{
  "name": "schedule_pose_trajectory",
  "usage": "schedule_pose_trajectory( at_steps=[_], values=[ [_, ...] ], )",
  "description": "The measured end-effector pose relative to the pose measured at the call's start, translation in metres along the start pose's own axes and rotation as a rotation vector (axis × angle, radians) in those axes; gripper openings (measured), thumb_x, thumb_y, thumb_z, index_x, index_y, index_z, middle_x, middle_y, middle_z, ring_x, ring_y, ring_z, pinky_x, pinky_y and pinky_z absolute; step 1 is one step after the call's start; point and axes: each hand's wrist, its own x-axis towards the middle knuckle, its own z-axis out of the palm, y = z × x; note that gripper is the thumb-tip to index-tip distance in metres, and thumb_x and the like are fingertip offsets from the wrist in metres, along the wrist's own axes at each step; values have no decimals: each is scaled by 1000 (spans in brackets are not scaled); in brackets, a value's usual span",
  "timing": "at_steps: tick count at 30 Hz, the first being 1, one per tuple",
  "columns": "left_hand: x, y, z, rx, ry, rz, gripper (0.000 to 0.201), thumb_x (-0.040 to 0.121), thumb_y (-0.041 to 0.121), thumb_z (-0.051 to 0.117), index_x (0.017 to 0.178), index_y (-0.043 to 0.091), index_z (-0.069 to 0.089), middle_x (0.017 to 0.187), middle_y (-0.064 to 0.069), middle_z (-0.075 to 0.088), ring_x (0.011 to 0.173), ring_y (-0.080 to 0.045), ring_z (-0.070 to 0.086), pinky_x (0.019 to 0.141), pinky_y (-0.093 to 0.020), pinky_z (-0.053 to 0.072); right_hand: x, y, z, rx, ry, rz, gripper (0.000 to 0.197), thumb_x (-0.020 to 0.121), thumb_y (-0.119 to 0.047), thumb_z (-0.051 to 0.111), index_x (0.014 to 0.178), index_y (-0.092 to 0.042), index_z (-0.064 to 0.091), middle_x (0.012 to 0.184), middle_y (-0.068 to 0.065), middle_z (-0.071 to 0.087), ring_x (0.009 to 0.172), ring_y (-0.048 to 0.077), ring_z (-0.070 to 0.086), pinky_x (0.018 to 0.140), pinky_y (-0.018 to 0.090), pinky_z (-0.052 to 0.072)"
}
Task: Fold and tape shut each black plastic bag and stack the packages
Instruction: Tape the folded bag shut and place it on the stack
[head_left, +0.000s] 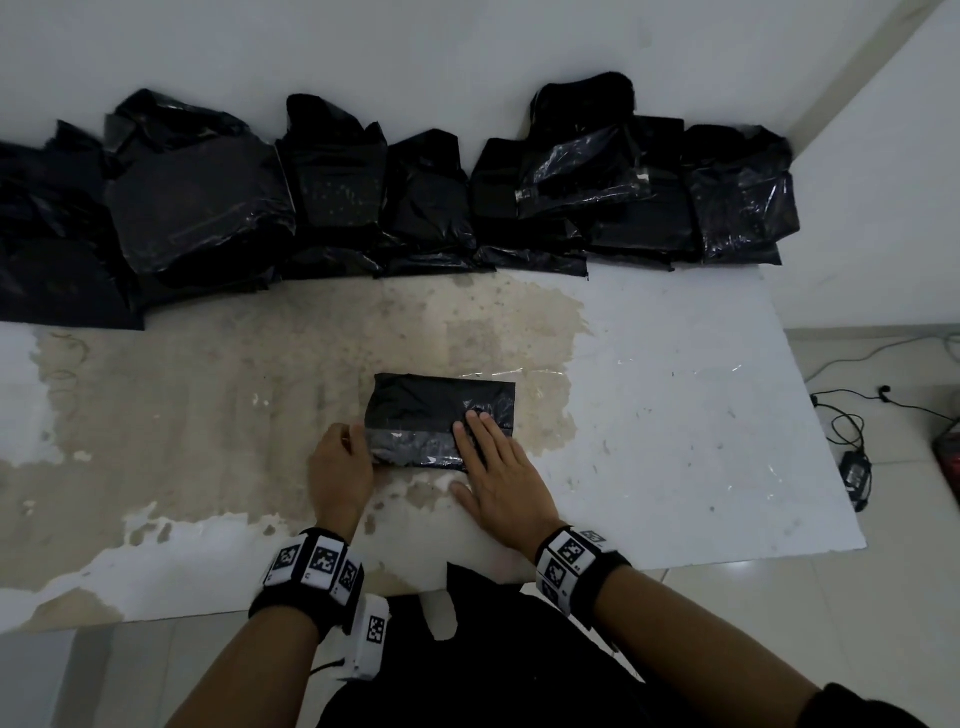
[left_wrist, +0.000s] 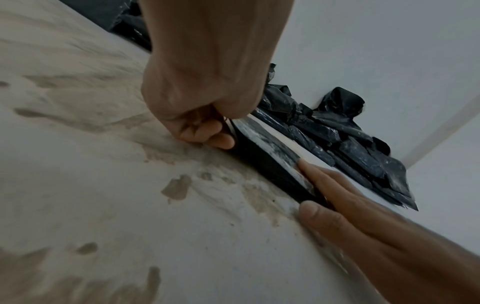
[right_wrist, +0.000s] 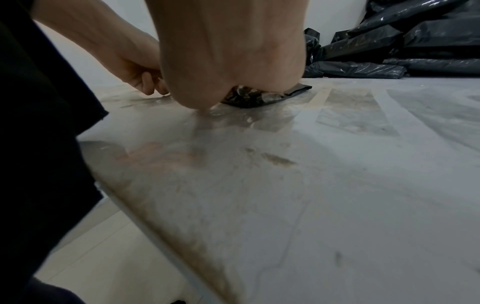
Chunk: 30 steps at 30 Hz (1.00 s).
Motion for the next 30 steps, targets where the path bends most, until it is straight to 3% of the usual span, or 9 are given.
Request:
schedule_pose_trajectory(
  at_steps=[3,7,13,16,18,20,23,27,30],
  values=[
    [-1,-1,-6,44,112,65,22,103,25,52,97,9,64,87,-2,62,76,-23,55,66,-31,39,0,-2,-2,17,9,8,73,105,-55,29,161,-10,17,168,13,17,155,26,17,118,41,32],
    [-1,-11,-6,141,94,236,25,102,30,56,94,13,72,84,-5,67,72,-23,59,60,-31,41,0,-2,-3,3,18,3,73,105,-55,30,161,-9,20,167,14,21,154,28,22,116,41,36],
    [1,-7,-8,-78,-20,102,20,101,19,59,97,5,73,89,-8,70,80,-22,61,71,-28,41,-1,-2,-4,-6,31,-2,73,105,-55,31,161,-9,19,167,14,20,154,28,22,116,41,35],
    [1,-5,-8,-235,-71,-21,19,102,20,58,95,9,72,86,-3,67,84,-22,61,76,-30,45,-1,-2,-5,-14,25,-5,74,104,-55,31,161,-9,19,167,14,20,154,28,22,116,41,35],
    [1,-5,-9,-243,-71,-23,20,102,20,58,96,8,73,85,-3,67,83,-21,61,76,-30,46,-1,-3,-6,-15,19,-5,75,103,-55,30,160,-8,19,167,14,20,154,29,22,116,41,35],
    [-2,-5,-9,-186,-39,31,23,102,20,58,86,10,71,77,-2,64,71,-16,57,69,-29,42,-1,-4,-6,-13,12,-5,75,103,-55,30,160,-8,20,167,15,21,154,29,23,116,41,35],
    [-11,-1,-6,-38,1,117,40,103,26,56,66,11,54,59,2,54,55,-11,46,52,-28,33,1,-4,-8,-3,9,-3,75,102,-56,33,159,-8,25,164,15,28,152,30,27,115,40,37],
    [-12,-1,-4,-14,-102,125,25,99,23,63,81,5,65,72,-4,64,65,-18,56,51,-11,33,12,2,-21,63,113,-49,74,92,-53,58,151,-12,40,149,14,46,134,33,47,103,46,50],
    [-9,-2,-5,-241,-187,33,22,98,19,65,81,6,70,74,-11,70,67,-24,63,59,-21,46,26,10,-37,73,101,-66,92,81,-59,67,157,-22,31,153,12,39,134,34,43,106,48,44]
  ],
)
